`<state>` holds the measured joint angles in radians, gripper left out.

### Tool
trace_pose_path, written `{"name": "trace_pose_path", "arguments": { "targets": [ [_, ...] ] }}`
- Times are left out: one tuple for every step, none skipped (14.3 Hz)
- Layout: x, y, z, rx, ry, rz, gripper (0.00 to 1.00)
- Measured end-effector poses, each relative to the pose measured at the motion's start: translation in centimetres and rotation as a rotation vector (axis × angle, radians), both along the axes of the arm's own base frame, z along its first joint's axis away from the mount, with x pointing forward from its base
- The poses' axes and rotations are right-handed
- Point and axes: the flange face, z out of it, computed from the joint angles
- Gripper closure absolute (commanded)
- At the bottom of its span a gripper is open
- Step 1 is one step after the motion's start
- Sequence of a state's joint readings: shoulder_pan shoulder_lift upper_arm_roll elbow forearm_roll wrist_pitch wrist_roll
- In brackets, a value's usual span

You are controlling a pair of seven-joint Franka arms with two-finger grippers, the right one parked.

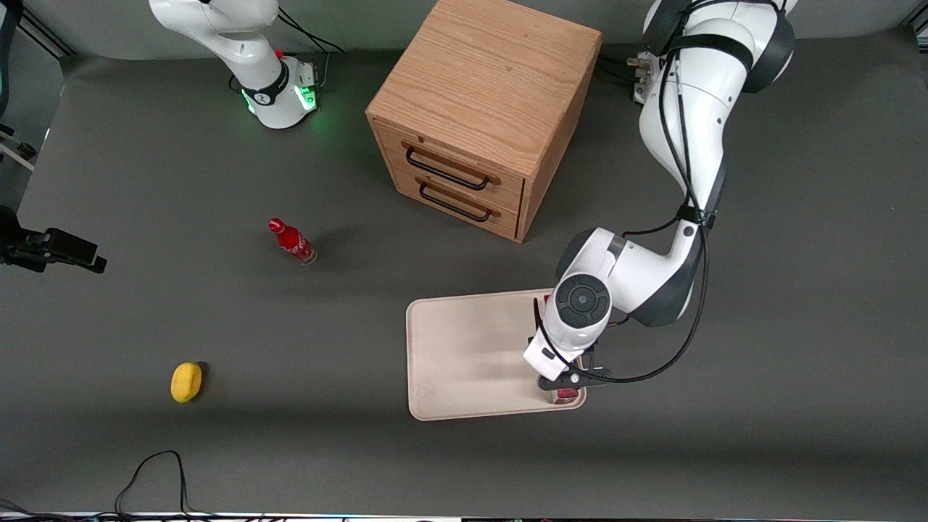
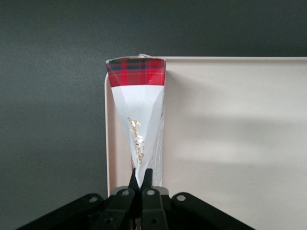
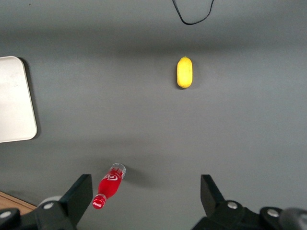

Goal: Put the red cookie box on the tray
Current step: 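Lower the held cookie box onto the white tray, then open the left gripper to release the box and lift away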

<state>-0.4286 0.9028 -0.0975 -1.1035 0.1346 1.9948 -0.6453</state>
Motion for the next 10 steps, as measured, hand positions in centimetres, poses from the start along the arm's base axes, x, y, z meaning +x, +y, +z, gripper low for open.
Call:
{"name": "trace_pose_path", "arguments": {
  "targets": [
    [0.0, 0.0, 0.0, 0.000, 0.000, 0.000, 0.04],
    [0.0, 0.0, 0.0, 0.002, -0.001, -0.001, 0.00],
    [0.0, 0.0, 0.0, 0.006, -0.004, -0.005, 0.00],
    [0.0, -0.1, 0.1, 0.011, -0.007, -0.008, 0.00],
    [0.0, -0.1, 0.1, 0.018, -0.012, -0.011, 0.00],
    [0.0, -0.1, 0.2, 0.030, -0.018, -0.014, 0.00],
    [-0.1, 0.0, 0.7, 0.043, -0.017, -0.010, 0.00],
    [-0.2, 0.2, 1.8, 0.056, -0.005, -0.004, 0.00],
    [-0.5, 0.5, 3.7, 0.069, 0.008, 0.003, 0.00],
    [-0.9, 0.8, 7.0, 0.079, 0.014, 0.010, 0.00]
  ]
}}
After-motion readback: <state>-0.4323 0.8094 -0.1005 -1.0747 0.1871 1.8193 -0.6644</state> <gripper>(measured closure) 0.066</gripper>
